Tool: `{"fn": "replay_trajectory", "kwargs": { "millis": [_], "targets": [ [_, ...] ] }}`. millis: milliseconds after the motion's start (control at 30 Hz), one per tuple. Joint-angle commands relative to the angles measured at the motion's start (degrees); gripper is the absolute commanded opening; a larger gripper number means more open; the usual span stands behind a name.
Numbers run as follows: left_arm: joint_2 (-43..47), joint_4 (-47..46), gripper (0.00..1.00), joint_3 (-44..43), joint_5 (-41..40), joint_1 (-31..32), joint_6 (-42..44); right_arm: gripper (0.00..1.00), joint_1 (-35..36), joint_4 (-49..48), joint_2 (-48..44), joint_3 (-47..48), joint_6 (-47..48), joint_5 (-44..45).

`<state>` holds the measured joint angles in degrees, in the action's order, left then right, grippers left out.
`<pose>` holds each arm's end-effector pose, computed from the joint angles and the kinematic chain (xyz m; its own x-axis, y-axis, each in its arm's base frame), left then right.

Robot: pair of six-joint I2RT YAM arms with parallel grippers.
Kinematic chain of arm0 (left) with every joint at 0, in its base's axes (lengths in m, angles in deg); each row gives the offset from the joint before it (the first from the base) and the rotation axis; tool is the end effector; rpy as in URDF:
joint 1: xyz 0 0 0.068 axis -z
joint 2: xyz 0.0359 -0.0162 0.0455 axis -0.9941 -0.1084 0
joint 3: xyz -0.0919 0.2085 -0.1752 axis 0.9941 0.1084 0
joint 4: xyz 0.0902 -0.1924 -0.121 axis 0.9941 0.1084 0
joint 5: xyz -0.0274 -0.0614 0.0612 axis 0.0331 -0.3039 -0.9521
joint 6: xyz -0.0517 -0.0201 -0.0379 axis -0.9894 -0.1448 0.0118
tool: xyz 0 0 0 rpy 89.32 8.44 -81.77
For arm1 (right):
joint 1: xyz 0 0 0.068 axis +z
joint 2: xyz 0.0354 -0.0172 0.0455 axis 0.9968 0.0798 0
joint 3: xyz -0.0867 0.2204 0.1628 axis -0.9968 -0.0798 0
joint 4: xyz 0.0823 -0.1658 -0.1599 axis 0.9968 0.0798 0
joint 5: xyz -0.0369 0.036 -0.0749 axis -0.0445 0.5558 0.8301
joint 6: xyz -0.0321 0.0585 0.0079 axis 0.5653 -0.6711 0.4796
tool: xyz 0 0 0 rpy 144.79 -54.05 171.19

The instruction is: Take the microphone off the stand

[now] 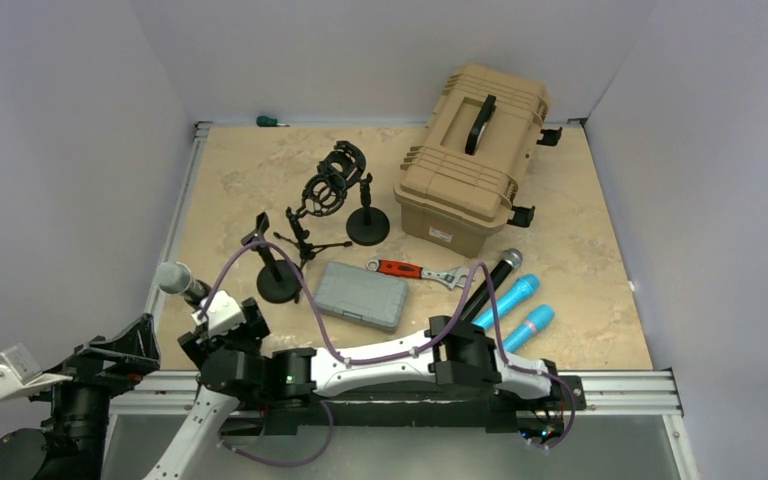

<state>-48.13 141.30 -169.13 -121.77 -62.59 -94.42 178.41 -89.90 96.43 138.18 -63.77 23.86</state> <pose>-0.1168 0.0776 0.3878 0.0775 -0.4835 -0.8719 -0.2108 0.8468 -0.4883 0.0153 0.5451 0.2894 -0.2222 0.0548 -0.9735 -0.5797 0.7954 0.1771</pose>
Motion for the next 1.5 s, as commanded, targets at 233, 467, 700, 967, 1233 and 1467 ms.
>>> {"fn": "replay_trajectory", "kwargs": {
  "millis": [233,467,700,967,1233,1467],
  "targets": [
    [1.06,-2.02,0.98,5.82,1.28,0.26,-0.20,0.88,-2.03,-14.29,-17.78,-24.57,11.89,-5.14],
    [1.18,-4.15,0.98,10.35,6.22,0.26,0.81,0.90,-2.64,-20.70,-22.30,-32.34,16.16,-13.00],
    [1.01,-9.75,1.00,14.45,19.83,0.26,11.10,0.92,-7.65,-33.09,-31.60,-45.57,19.52,-42.61],
    [-6.34,-12.51,1.00,14.74,17.17,0.25,16.15,0.94,-11.99,-37.40,-30.60,-45.04,17.51,-54.43],
    [-7.48,-21.63,0.88,18.25,22.43,0.25,20.33,0.93,-12.13,-35.76,-26.96,-40.08,17.25,-55.70],
    [-6.76,-24.12,0.62,20.67,24.21,0.26,21.25,0.90,-12.00,-32.99,-23.51,-36.44,17.17,-51.87]
  ]
}}
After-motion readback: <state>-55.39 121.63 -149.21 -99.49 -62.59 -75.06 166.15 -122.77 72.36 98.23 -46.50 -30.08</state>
